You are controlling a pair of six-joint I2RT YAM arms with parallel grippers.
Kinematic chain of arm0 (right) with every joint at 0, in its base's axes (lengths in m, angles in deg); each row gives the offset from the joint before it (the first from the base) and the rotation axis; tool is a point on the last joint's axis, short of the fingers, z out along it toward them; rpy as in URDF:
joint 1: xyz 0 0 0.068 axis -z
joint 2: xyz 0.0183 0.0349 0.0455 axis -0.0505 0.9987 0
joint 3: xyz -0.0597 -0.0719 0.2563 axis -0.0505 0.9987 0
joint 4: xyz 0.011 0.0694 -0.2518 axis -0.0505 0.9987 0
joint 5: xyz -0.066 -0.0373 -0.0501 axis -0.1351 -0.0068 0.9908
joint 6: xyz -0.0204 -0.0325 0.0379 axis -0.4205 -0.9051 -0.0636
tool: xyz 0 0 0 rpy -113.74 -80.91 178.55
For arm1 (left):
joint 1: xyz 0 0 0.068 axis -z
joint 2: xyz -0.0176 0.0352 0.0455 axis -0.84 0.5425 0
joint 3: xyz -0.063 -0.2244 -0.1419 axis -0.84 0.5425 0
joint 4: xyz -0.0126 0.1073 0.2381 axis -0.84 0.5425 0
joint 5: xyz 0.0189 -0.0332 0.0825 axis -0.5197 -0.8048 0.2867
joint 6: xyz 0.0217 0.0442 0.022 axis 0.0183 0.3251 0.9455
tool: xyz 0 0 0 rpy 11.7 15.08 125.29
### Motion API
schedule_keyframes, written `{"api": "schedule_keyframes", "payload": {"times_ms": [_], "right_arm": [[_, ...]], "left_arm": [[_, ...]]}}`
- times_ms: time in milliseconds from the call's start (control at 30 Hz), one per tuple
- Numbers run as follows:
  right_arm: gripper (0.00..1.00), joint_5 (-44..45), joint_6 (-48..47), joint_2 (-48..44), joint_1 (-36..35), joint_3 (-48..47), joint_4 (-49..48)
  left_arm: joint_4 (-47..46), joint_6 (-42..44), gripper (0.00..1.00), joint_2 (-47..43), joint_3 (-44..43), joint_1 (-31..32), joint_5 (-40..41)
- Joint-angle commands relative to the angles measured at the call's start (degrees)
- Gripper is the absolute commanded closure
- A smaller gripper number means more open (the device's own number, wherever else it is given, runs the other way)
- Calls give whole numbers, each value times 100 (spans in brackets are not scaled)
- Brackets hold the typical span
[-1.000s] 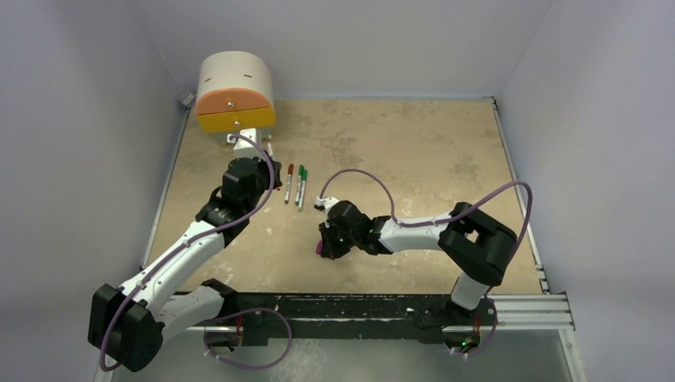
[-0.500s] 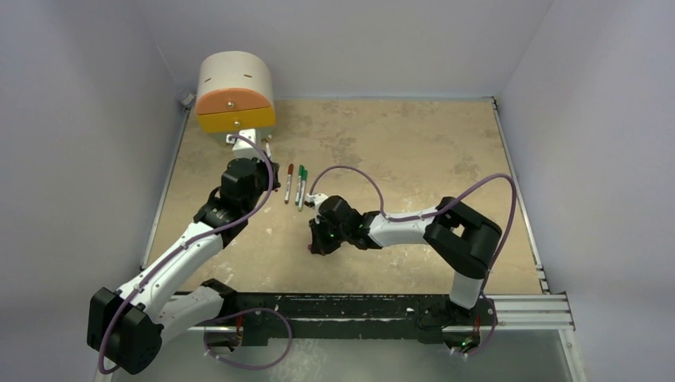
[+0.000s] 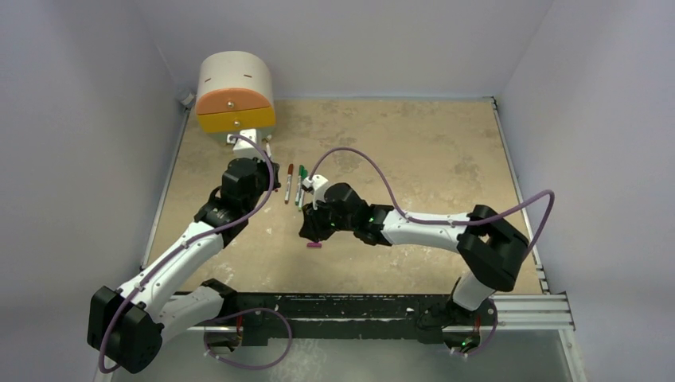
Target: Insert the pens into the pen caps
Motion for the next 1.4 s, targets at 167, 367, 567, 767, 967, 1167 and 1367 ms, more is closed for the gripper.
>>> {"api": "schedule_keyframes", "payload": {"times_ms": [167, 367, 567, 767, 967, 1167, 1367], "right_arm": [[57, 508, -1544, -8, 5, 324, -369], [54, 438, -2141, -20, -2, 508, -753], [51, 117, -2350, 264, -1, 391, -981], [47, -59, -2365, 558, -13, 379, -1095], [46, -218, -2393, 612, -24, 385, -1061], [47, -65, -2402, 680, -40, 479, -988], [48, 270, -2443, 862, -87, 488, -885]], "left_arm": [[-474, 35, 100, -153, -237, -37, -385], [-397, 84, 100, -261, -259, -37, -365], [-368, 112, 100, -301, -230, -37, -338], [-319, 162, 100, -381, -237, -33, -297], [-389, 164, 100, -283, -224, -32, -371], [-391, 170, 100, -287, -216, -37, -340], [-371, 177, 100, -348, -220, -37, -274]]}}
